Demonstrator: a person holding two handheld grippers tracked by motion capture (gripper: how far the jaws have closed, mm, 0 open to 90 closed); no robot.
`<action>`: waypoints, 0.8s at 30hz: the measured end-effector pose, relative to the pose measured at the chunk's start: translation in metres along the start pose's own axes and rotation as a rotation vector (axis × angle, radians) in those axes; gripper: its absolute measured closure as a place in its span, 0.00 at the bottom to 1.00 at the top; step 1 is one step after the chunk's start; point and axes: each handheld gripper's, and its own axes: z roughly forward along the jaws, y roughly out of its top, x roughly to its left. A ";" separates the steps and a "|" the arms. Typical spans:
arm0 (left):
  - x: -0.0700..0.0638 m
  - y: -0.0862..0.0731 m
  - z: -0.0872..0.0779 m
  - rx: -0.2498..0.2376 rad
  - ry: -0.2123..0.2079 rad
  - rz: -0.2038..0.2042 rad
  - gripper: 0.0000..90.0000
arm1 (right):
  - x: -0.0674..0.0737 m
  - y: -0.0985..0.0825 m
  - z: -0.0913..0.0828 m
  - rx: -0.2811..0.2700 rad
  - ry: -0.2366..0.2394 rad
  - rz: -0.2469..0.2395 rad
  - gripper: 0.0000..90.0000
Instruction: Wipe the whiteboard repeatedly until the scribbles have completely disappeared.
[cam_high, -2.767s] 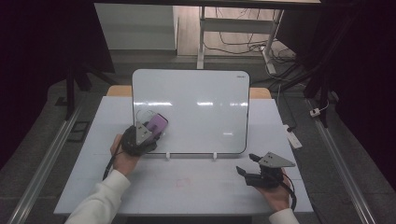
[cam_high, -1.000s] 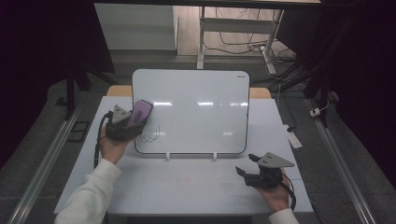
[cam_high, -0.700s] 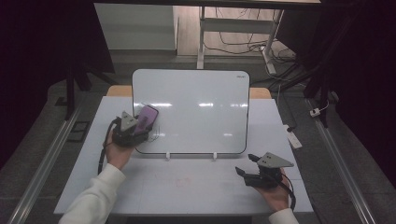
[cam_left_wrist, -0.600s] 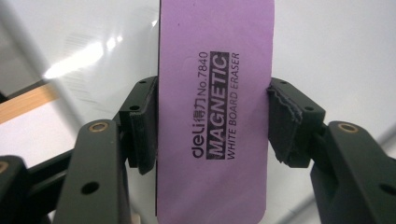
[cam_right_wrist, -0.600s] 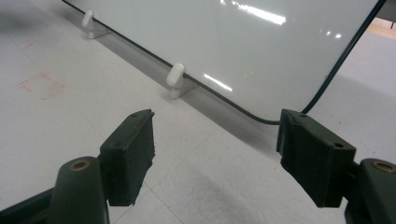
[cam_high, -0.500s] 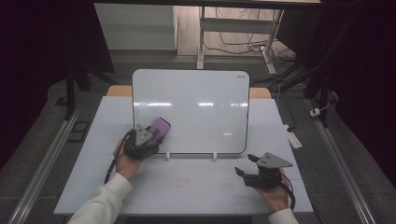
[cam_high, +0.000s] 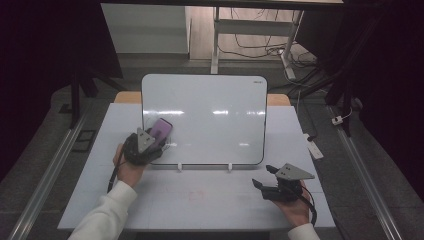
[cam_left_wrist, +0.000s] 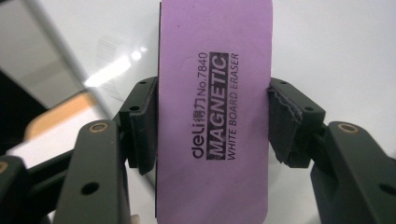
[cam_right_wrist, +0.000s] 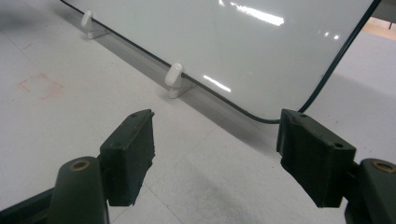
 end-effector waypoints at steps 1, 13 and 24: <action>0.004 0.005 0.001 -0.003 0.010 -0.006 0.46 | 0.000 0.000 0.000 0.001 0.000 -0.002 0.30; -0.025 0.007 0.006 0.033 -0.031 0.094 0.46 | 0.001 0.000 0.000 0.003 0.003 -0.003 0.30; -0.048 -0.032 -0.004 0.083 -0.087 0.213 0.45 | 0.001 0.000 0.000 0.003 0.000 -0.002 0.30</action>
